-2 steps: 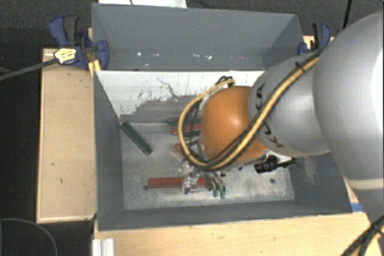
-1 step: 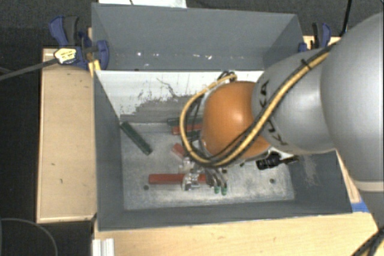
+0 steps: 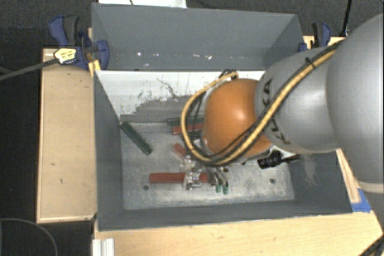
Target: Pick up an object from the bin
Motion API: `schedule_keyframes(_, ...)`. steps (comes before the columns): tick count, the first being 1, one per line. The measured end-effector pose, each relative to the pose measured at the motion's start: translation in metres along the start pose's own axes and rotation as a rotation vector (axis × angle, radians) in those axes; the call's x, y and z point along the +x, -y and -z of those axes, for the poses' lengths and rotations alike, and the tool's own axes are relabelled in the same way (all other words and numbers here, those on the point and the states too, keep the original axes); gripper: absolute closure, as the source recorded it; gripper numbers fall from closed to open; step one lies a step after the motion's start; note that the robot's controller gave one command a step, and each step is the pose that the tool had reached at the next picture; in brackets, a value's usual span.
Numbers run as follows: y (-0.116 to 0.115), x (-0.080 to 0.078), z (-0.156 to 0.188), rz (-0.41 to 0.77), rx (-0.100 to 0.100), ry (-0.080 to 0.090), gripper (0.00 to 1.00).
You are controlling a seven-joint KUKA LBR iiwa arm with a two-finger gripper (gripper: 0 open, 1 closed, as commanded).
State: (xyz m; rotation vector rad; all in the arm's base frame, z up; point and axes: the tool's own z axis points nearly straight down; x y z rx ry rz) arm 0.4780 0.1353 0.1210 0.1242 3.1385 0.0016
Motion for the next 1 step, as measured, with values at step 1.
schedule_keyframes(1,-0.0001,0.0001,0.0105,-0.002,0.000,0.000,1.00)
